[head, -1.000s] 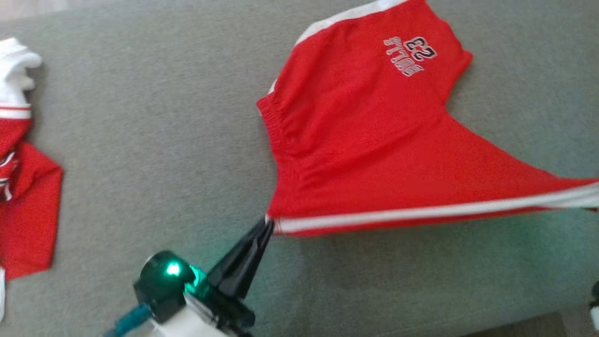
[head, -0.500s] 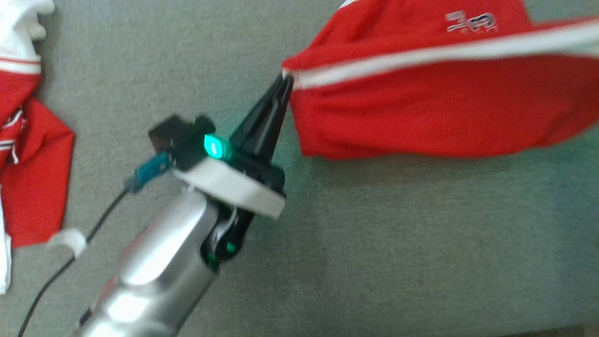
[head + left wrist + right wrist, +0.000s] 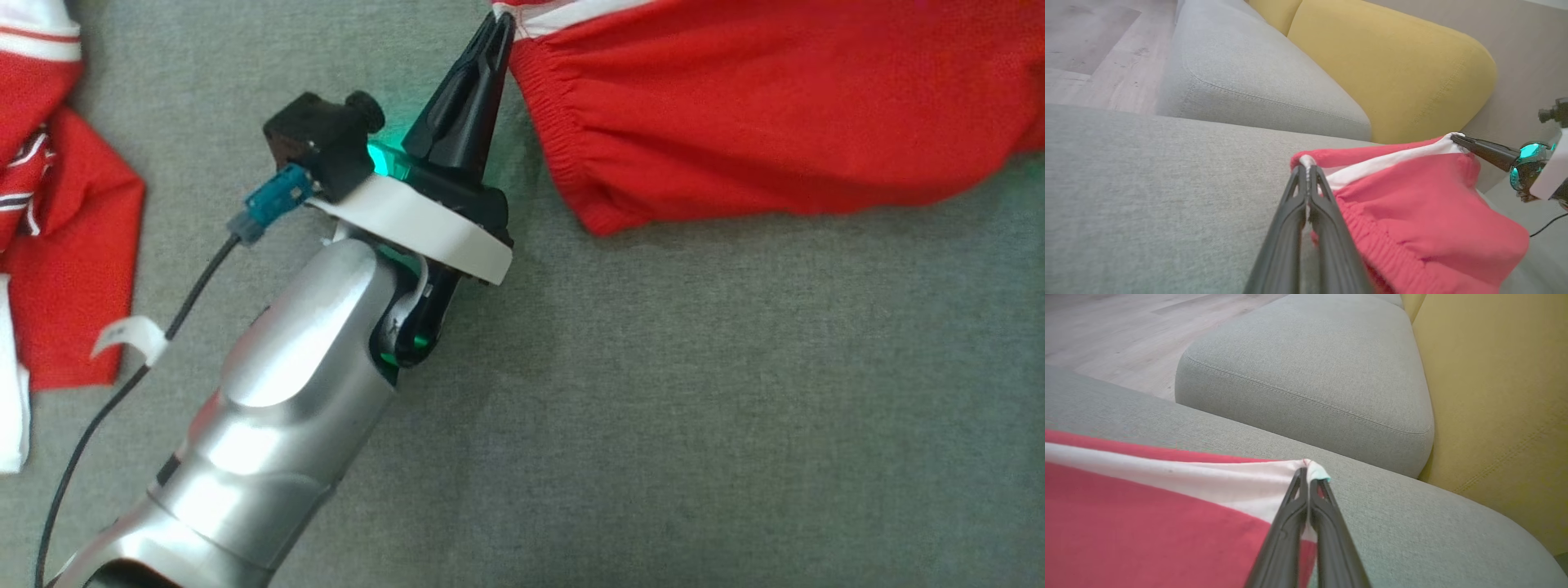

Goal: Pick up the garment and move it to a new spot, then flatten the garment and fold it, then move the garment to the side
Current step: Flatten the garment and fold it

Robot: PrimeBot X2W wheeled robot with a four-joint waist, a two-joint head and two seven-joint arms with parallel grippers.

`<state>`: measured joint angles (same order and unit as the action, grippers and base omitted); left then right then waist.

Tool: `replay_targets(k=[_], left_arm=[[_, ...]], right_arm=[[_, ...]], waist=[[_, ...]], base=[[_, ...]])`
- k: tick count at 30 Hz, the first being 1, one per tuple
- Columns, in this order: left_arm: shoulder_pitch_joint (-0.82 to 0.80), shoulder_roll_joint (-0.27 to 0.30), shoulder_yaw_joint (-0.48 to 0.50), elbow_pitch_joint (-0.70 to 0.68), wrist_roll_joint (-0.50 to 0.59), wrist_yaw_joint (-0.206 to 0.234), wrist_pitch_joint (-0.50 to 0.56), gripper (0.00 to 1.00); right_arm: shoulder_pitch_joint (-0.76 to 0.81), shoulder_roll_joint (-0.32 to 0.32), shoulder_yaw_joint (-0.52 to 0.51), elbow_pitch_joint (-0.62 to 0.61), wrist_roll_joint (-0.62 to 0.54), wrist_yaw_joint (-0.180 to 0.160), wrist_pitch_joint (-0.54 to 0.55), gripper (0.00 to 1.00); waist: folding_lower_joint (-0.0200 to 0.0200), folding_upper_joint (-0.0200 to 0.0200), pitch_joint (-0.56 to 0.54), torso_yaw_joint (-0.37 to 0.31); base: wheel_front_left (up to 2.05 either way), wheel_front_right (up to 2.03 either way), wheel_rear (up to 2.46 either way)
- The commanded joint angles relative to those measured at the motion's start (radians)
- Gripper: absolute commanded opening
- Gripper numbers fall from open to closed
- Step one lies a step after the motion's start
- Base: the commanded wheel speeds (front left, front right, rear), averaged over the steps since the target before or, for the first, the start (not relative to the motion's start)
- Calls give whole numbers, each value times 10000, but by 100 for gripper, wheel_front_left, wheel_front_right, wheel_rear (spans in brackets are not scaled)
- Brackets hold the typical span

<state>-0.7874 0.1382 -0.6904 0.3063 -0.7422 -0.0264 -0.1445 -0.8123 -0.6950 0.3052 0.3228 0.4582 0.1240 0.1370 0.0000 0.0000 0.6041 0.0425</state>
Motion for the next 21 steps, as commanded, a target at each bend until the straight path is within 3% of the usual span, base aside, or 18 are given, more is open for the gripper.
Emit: replay_targets(k=[1,2,3,4,5,6,13,17,21], left_arm=[[-224,92,251,-218,81,38,-119,0],[-227,66,226,-168,105,31,-173,0],[-227,37,210,-126,116,15,-237,0],[-222,1,198,-84,104,-15,-291,2],[-231,-22,172,-39,100,-75,-335,39],[-240,-40,157,6,107,-117,-396,100],[96,-55,225,128,528,131,-942,100],[741,101,555,-458,1521,776,-1154,100],[1941,-118,1465,-2037,2853,1344,-1168,100]], right_arm=[[-25,-111,78,-42,-76,67,-145,1],[-185,-28,230,205,-66,67,-254,4],[-325,57,379,438,-14,67,-348,13],[-450,128,538,640,51,67,-448,30],[-568,188,664,834,119,67,-568,68],[-665,240,795,994,178,67,-712,100],[-569,364,1227,1663,971,67,-1434,100],[37,255,1175,1876,1624,67,-1239,100],[715,206,977,2203,2141,67,-962,100]], waist=[[0,0,3,38],[0,0,-10,59],[0,0,-21,72],[0,0,-30,78],[0,0,-36,78],[0,0,-47,77],[0,0,-444,-64],[0,0,-809,-96],[0,0,-1036,128]], base=[[0,0,0],[0,0,0],[0,0,0],[0,0,0],[0,0,0],[0,0,0],[0,0,0],[0,0,0],[0,0,0]])
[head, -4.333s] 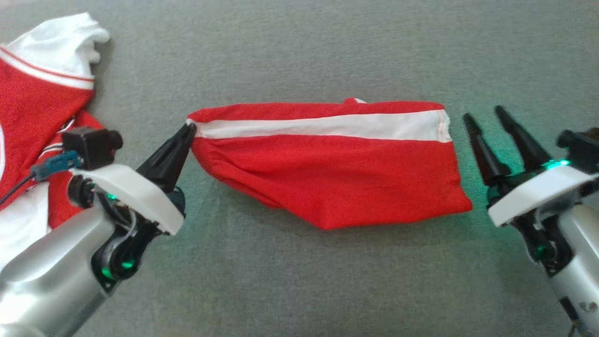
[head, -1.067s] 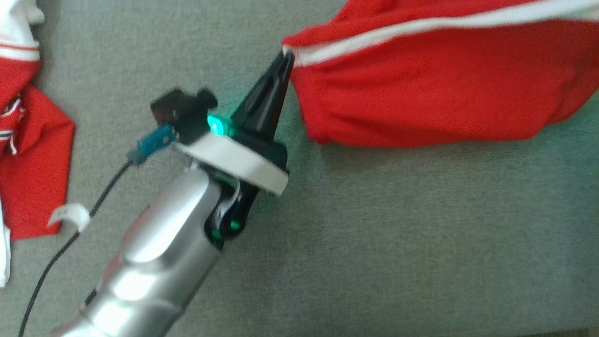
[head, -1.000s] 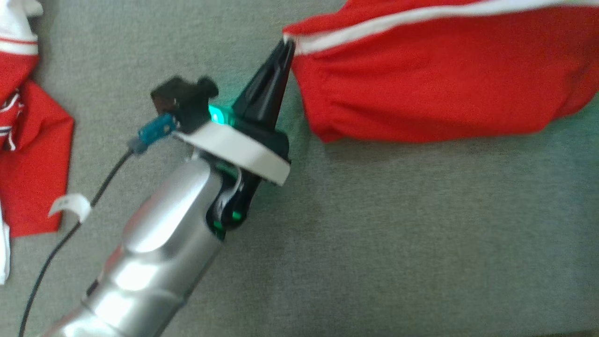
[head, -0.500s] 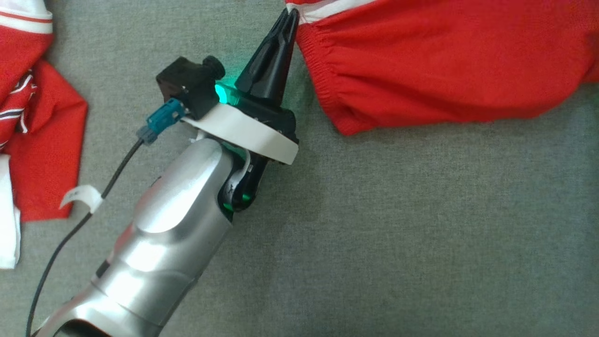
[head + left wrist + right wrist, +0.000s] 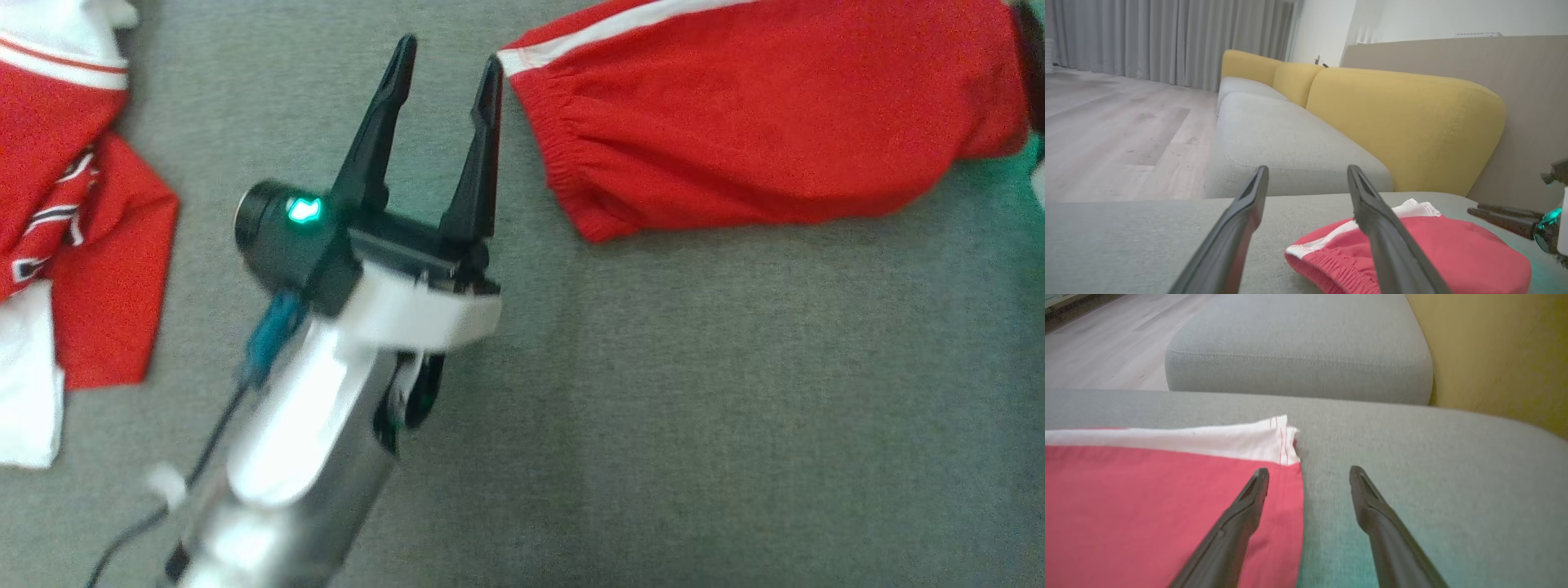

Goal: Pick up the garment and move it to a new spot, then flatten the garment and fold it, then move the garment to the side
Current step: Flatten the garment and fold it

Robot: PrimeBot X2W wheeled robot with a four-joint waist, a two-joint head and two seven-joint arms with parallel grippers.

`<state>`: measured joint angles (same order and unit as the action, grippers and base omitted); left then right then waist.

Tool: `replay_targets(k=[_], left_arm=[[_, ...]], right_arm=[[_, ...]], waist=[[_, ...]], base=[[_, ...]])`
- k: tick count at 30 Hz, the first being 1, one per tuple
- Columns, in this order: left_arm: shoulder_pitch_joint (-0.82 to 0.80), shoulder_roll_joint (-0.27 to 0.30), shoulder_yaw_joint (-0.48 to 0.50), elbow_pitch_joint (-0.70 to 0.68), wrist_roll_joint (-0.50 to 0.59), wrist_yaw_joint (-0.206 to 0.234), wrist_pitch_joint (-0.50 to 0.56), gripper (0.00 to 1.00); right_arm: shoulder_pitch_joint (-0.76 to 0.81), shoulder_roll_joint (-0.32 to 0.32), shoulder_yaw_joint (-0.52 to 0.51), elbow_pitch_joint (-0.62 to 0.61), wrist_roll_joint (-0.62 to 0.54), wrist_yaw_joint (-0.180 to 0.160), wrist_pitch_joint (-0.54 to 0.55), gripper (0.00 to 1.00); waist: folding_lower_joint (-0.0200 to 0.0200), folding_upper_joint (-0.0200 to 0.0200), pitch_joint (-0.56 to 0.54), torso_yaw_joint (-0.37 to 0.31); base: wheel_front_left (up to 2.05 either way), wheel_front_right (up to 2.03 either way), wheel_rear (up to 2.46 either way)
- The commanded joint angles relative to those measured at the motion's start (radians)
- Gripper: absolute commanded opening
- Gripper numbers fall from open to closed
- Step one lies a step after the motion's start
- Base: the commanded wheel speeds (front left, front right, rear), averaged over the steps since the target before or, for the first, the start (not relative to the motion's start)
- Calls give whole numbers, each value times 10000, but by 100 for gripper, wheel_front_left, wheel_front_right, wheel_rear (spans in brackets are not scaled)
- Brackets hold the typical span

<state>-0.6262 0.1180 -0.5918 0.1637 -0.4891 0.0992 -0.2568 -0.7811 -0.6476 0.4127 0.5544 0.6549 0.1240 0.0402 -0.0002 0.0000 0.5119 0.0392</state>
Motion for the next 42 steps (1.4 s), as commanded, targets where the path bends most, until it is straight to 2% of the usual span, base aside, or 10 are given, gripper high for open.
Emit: replay_targets(k=[1,10,11,12,13,19,25,30,37,42], left_arm=[[684,5,650,-959,596,128,-45,100],[2754,-490,1292,-2406,1730,-41,-47,100],[2873,-526,1349,-2490,1782,-72,-48,100],[2973,-555,1401,-2540,1825,-104,-48,100],[3059,-577,1449,-2555,1858,-138,-48,100],[3330,-634,1795,-2509,2164,-249,-48,100],[3615,-649,2245,-2489,2401,-376,-48,100],[3764,-652,2375,-2478,2501,-553,-49,100],[3806,-663,2323,-2339,2532,-658,-49,100],[3813,-671,2312,-2307,2440,-695,-49,100]], right_arm=[[544,-222,-213,4,330,67,14,100],[1077,71,-442,1134,789,67,654,100],[1107,133,-374,1223,845,67,876,67],[1136,184,-270,1243,887,67,1053,15],[1156,225,-204,1227,946,67,1129,0],[1210,141,-316,1438,926,67,802,0],[1853,-1356,-630,1174,462,67,330,0],[1815,-1801,-1052,289,737,67,535,0],[1638,-1108,-1187,-2407,687,67,1180,0],[1844,272,-849,-4523,150,67,2165,0]], waist=[[2,0,-159,259],[2,0,-371,1081],[2,0,-398,1129],[2,0,-430,1151],[2,0,-487,1151],[2,0,-854,735],[2,0,-1158,218],[2,0,-1257,-79],[2,0,-1413,-246],[2,0,-1471,-111]], base=[[0,0,0],[0,0,0],[0,0,0],[0,0,0],[0,0,0],[0,0,0],[0,0,0],[0,0,0],[0,0,0],[0,0,0]])
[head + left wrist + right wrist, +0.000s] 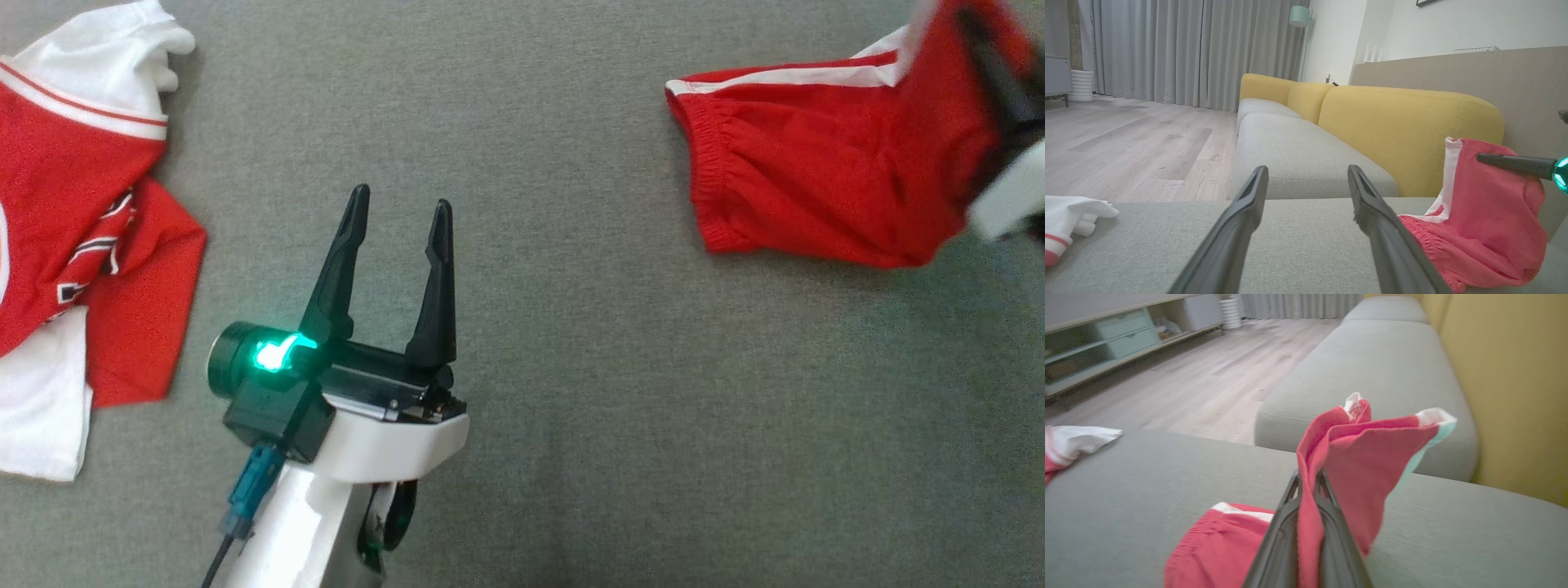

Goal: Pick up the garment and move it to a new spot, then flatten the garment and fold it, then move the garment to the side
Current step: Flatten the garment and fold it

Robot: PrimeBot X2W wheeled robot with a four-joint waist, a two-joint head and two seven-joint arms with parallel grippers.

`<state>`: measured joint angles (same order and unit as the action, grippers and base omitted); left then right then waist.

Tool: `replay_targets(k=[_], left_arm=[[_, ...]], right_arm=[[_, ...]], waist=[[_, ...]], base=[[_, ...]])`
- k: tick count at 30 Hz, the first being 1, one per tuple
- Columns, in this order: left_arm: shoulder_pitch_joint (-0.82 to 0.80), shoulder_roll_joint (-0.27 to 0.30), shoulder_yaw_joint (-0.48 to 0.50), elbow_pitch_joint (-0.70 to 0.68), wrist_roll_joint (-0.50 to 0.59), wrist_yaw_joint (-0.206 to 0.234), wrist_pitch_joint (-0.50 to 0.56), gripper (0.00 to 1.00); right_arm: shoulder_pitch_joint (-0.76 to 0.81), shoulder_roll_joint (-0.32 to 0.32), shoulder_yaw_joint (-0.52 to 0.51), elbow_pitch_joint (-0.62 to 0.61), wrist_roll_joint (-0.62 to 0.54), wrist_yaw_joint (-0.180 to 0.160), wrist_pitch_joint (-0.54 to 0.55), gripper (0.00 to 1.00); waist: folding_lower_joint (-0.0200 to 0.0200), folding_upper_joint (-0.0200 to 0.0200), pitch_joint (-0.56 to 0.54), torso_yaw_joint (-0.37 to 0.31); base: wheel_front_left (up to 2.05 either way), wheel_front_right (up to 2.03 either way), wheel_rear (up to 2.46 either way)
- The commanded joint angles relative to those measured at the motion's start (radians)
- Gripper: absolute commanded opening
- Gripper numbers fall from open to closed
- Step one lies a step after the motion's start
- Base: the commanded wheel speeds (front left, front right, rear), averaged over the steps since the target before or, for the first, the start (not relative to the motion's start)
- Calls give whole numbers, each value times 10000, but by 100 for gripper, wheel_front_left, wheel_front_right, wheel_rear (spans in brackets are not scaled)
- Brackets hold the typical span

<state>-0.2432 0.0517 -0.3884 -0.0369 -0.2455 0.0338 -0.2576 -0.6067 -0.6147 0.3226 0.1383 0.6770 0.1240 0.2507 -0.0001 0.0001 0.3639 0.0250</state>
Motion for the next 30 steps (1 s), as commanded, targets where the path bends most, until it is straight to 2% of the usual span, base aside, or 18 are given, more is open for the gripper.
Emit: replay_targets(k=[1,5,6,7,8,10,13,16,20,25,30], left_arm=[[-26,-8,269,-291,-11,-52,-41,100],[-105,-11,140,-232,-175,-77,-41,100],[-126,-12,93,-213,-236,-70,-41,100],[-126,-12,93,-213,-236,-70,-41,100],[-145,-12,41,-187,-295,-66,-41,100],[-150,-12,-32,-142,-396,-14,-41,100],[0,-13,-39,-52,-536,69,-41,100],[310,-13,84,39,-620,156,-41,100],[881,-13,363,294,-492,230,-41,100],[1737,-14,834,705,-391,298,-41,100],[2565,10,1333,962,370,343,-41,100]], right_arm=[[116,235,180,-586,-184,67,201,0],[303,1394,871,-873,-508,67,719,0],[367,1648,967,-784,-576,67,767,45],[367,1648,967,-784,-576,67,767,45],[451,1890,1007,-688,-626,67,754,100],[649,2241,980,-591,-650,67,617,100],[1042,2328,451,-611,-1027,67,26,100],[1718,2356,-451,-650,-1581,67,-827,100],[2863,2527,-1435,-563,-2279,67,-2566,100],[4638,2970,-1777,192,-2924,67,-4613,100],[5918,3620,-1970,799,-4178,67,-5100,100]], waist=[[1,-1,19,76],[1,-1,28,327],[1,-1,10,396],[1,-1,10,396],[1,-1,-32,475],[1,-1,-150,602],[1,-1,-472,701],[1,-1,-917,667],[1,-1,-1765,473],[1,-1,-3025,260],[1,-1,-3835,55]], base=[[0,0,0],[0,0,0],[0,0,0],[0,0,0],[0,0,0],[0,0,0],[0,0,0],[0,0,0],[0,0,0],[0,0,0],[0,0,0]])
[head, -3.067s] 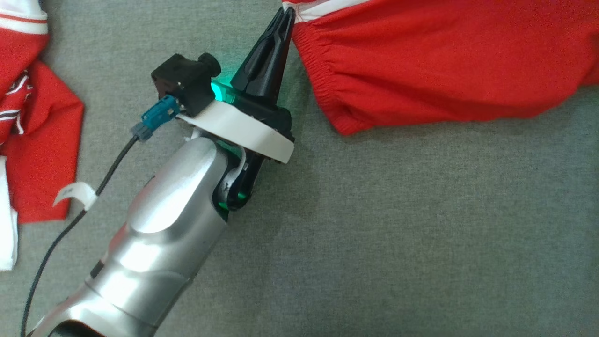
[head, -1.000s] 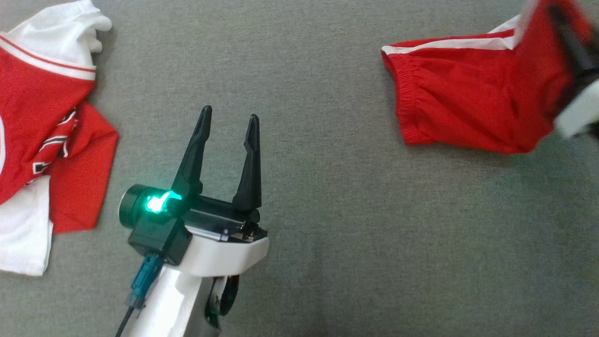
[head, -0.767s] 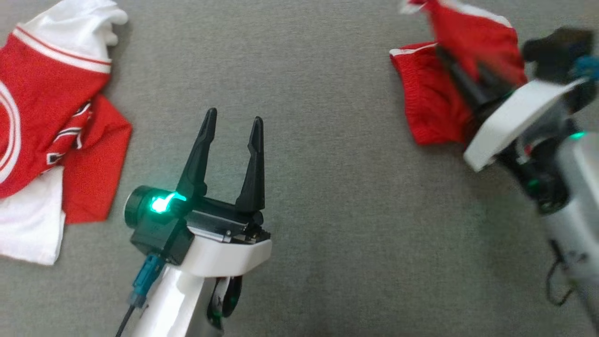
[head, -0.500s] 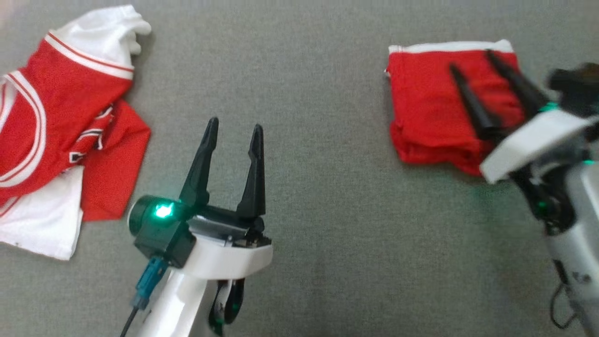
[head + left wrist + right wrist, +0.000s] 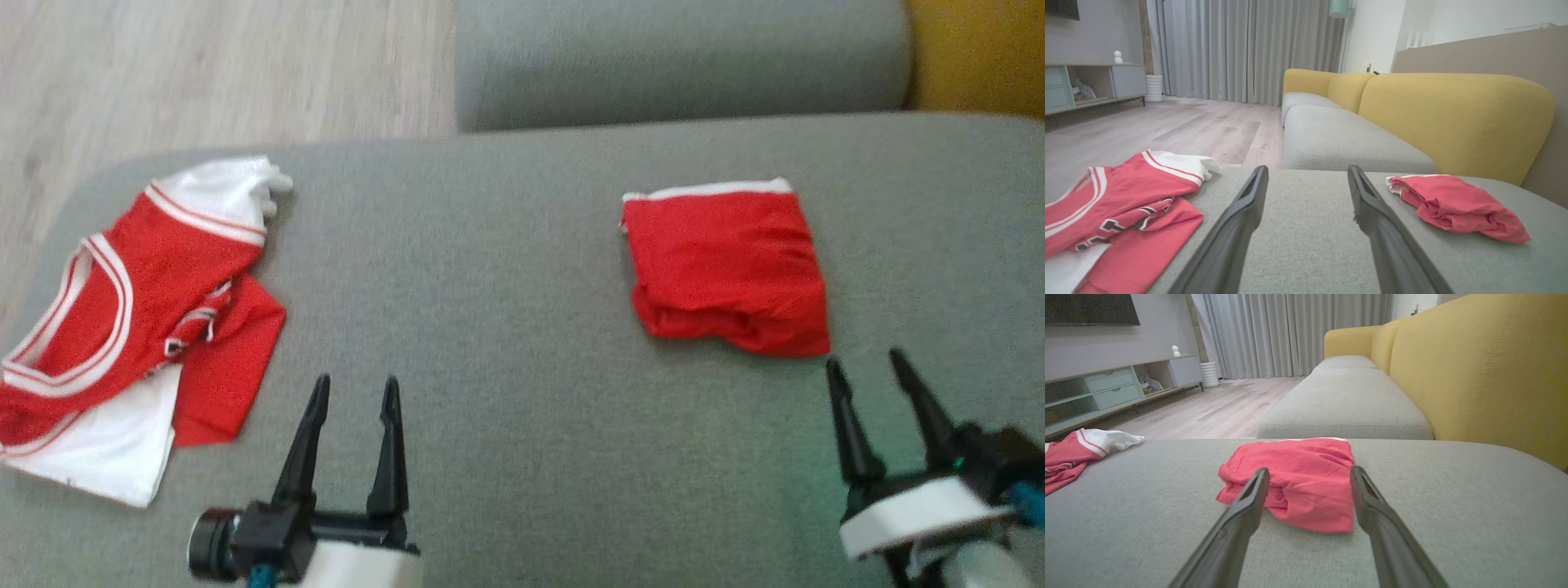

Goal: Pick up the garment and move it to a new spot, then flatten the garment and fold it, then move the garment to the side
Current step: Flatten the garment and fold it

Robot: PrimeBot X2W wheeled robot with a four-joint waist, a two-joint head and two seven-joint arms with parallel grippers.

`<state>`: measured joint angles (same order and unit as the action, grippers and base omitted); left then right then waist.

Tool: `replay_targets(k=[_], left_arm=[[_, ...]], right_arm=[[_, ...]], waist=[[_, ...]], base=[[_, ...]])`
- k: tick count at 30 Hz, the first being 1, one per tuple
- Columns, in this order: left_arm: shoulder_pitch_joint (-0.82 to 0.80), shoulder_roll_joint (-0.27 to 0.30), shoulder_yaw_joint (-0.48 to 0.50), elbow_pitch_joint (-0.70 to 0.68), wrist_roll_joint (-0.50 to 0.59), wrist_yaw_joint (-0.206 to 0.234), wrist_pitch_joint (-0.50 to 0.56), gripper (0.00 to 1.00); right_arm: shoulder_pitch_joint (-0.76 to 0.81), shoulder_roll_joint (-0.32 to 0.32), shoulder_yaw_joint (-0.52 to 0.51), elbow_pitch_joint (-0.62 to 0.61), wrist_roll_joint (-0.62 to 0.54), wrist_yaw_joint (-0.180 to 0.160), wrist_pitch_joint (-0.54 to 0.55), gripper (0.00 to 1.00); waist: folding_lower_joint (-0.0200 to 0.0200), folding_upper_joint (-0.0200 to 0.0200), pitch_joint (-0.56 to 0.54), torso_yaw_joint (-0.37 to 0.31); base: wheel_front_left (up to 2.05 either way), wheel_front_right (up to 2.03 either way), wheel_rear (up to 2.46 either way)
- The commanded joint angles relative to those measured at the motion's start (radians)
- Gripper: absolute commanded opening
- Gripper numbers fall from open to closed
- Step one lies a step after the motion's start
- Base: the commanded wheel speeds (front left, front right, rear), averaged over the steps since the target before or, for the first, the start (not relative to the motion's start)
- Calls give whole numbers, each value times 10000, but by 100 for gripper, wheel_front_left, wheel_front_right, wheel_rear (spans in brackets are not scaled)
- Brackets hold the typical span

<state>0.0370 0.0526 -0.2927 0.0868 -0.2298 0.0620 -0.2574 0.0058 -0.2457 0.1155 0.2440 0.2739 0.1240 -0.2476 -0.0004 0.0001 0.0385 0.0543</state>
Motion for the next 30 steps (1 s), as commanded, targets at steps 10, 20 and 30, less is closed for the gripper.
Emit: replay_targets(k=[10,20,30], left_arm=[[750,-19,1022,-148,624,237,-43,100],[622,-22,1076,-183,677,168,-43,100],[496,-23,1123,-147,696,156,-43,100]], right_arm=[[697,688,-80,-334,-702,67,-139,100],[650,687,-138,-291,-657,67,-140,100],[506,760,-126,-249,-695,67,-141,100]], waist=[[4,-1,-1080,-343],[4,-1,-940,-216],[4,-1,-767,-188]], base=[[0,0,0],[0,0,0],[0,0,0]])
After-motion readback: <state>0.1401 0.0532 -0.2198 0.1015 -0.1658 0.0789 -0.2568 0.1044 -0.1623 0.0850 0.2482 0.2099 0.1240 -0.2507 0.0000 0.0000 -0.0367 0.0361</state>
